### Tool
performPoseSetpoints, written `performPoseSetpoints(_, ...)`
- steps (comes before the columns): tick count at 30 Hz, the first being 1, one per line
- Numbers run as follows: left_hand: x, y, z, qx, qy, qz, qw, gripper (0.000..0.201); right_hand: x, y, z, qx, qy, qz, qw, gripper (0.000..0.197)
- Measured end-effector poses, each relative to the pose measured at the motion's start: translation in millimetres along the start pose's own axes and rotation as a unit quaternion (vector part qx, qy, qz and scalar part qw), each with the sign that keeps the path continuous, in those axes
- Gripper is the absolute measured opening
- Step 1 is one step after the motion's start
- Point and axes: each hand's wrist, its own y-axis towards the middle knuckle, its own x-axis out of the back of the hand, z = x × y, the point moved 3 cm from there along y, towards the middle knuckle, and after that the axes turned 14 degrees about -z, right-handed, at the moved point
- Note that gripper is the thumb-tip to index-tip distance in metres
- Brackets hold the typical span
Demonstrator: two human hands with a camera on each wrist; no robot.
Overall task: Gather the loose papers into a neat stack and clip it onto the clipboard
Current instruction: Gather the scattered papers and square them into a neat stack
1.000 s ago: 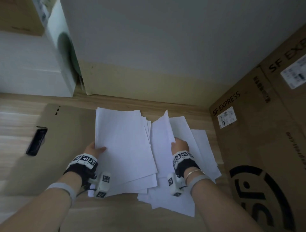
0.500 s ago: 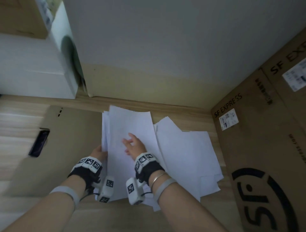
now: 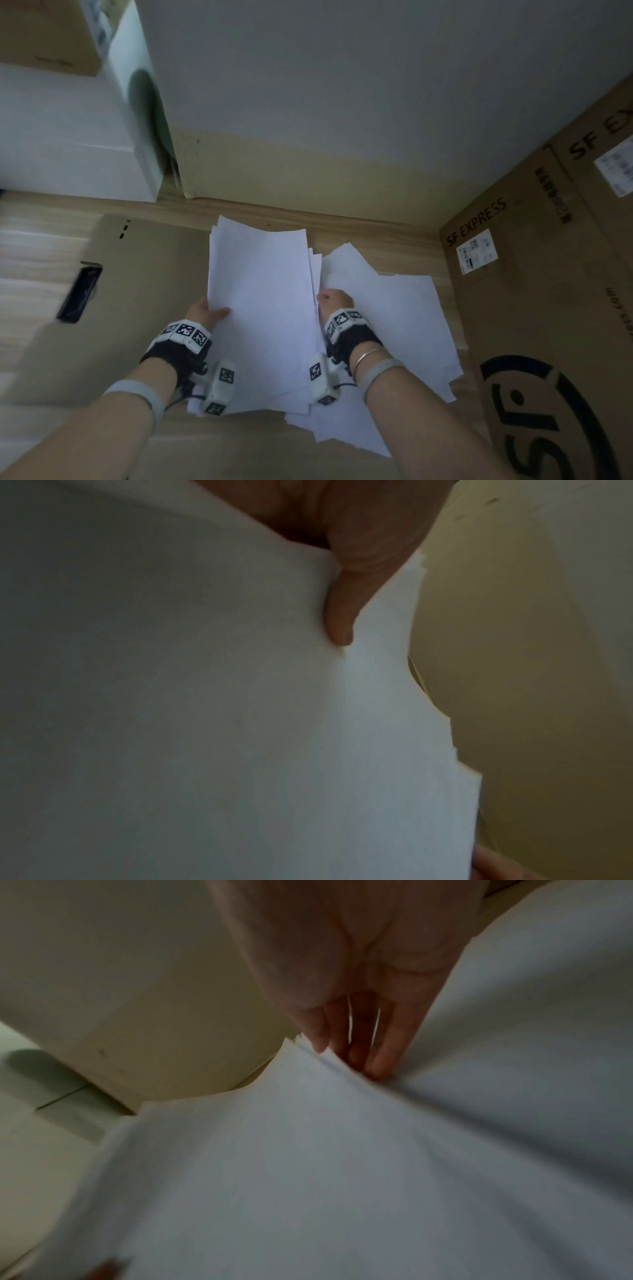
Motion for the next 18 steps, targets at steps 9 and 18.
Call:
performPoseSetpoints(9, 9, 4, -2, -0.017, -0.011, -0.018, 1.000, 0.045, 49, 73, -35, 0.073, -0.199, 0.075, 0.974, 0.087)
performPoseSetpoints(18, 7, 3, -1, 0.003, -0.031, -0.026, 0.999, 0.046, 47, 83, -50, 0.091, -0.293, 0.053, 0.950, 0.082)
